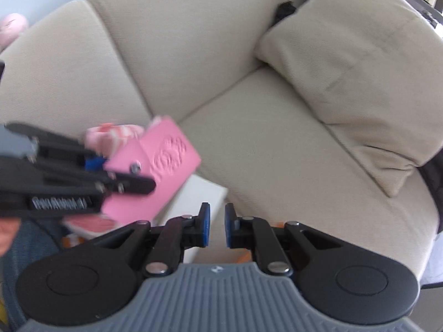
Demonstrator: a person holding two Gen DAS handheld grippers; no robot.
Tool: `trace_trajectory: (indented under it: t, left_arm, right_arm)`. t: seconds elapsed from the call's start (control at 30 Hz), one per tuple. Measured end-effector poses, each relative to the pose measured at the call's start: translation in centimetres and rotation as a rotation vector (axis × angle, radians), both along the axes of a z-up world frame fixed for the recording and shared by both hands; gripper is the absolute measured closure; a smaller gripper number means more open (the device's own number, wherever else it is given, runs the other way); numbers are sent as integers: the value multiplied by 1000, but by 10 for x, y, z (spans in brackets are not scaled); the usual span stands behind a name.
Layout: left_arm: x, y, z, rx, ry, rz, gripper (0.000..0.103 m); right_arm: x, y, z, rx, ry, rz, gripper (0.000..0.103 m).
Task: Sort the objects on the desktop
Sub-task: 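Grasp the pink pouch with the right gripper while the left gripper holds the wallet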
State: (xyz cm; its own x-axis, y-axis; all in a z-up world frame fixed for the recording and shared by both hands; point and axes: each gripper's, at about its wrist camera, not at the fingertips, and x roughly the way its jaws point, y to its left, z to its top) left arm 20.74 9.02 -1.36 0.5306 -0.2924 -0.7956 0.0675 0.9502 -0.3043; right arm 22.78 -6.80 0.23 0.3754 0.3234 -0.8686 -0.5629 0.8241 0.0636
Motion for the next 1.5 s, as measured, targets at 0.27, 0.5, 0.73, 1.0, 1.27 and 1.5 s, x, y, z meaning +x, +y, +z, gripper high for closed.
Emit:
trace_trajectory:
  t: [0.27, 0.5, 0.73, 1.0, 1.27, 1.5]
  left_arm:
    - [-46, 85, 31, 130, -25, 194, 81]
    - [-54, 120, 17, 132, -2, 266, 81]
    - [-41, 137, 6, 79, 19, 253, 81]
    - [-33, 134, 5, 76, 11, 244, 81]
    - [-44, 106, 29, 36, -44, 195, 81]
    - [-44, 53, 49, -33, -72, 63, 81]
  right_arm:
    - [-16, 86, -11, 137, 96, 114, 92]
    - [2, 169, -36, 142, 124, 135, 88]
    - [27, 210, -74, 98, 169, 92, 76]
    - [16, 190, -49, 136, 111, 103, 91]
    - [-25, 135, 32, 147, -47, 195, 91]
    - [-78, 68, 54, 86, -147, 168, 91]
